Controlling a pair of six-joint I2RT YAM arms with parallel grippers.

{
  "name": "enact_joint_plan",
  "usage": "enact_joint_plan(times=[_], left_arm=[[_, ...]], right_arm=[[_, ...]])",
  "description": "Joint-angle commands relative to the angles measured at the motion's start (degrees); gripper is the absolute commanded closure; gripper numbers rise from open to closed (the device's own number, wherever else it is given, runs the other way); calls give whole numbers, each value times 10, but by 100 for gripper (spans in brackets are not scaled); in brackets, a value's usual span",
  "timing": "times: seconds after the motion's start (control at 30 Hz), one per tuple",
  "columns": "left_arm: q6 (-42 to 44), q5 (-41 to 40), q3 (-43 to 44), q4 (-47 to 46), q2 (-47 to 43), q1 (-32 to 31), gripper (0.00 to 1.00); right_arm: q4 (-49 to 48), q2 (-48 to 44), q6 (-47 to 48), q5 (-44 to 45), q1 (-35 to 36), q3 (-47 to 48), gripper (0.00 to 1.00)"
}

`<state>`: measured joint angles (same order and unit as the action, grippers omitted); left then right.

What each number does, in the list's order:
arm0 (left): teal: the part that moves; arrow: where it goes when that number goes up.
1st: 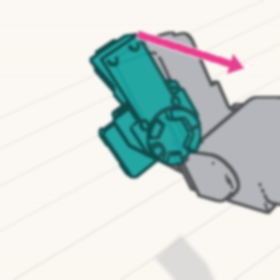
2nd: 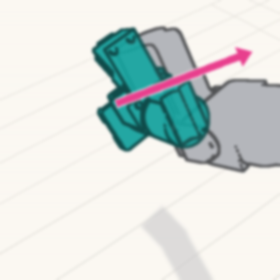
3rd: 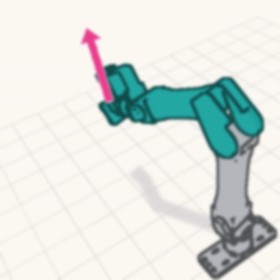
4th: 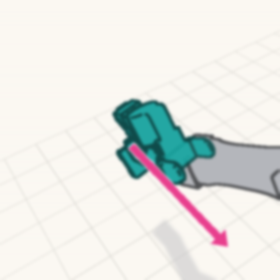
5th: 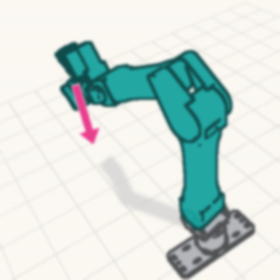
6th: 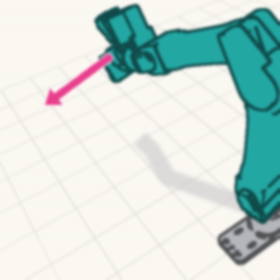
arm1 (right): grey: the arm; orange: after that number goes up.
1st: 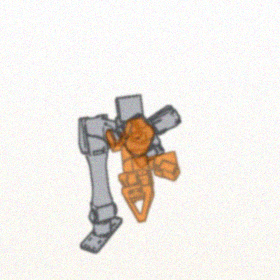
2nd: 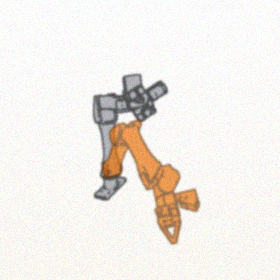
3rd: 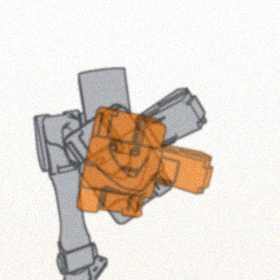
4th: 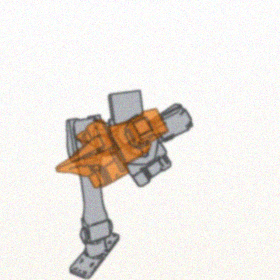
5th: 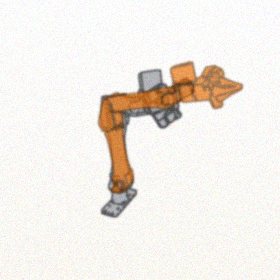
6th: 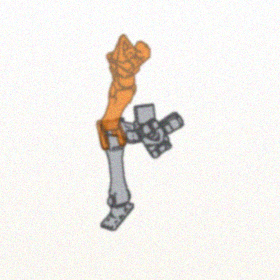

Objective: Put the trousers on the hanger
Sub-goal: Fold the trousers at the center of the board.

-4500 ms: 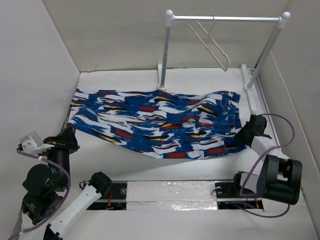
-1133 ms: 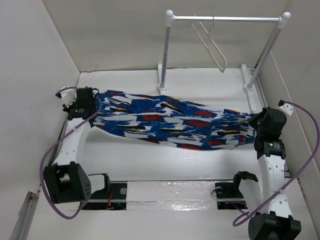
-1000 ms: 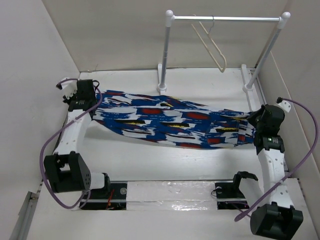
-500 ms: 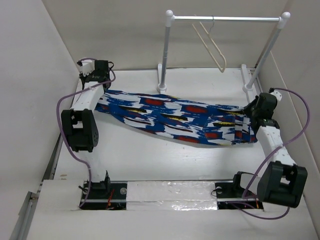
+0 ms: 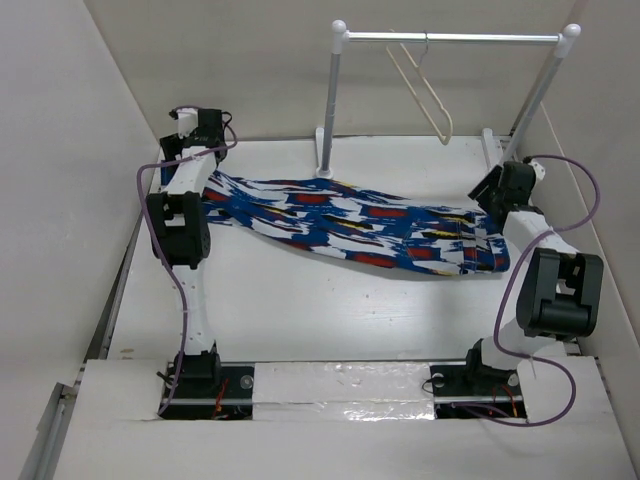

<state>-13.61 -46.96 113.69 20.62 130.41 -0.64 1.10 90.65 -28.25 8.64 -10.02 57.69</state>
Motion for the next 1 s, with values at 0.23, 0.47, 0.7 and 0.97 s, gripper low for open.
enact_joint_plan(times=[0.23, 0.47, 0.7, 0.97], left_arm=[[-84, 82, -266, -116, -247, 79, 26], [-125, 201, -386, -138, -287, 115, 65], [-168, 302, -411, -158, -245, 167, 53], [-149, 322, -385, -196, -199, 167, 51]], right_arm=[[-72, -192, -1, 1, 73, -77, 15], [-87, -328, 17, -82, 167, -184, 100], [-99, -382, 64, -122, 299, -251, 100], [-117, -353, 79, -95, 386, -256, 100]])
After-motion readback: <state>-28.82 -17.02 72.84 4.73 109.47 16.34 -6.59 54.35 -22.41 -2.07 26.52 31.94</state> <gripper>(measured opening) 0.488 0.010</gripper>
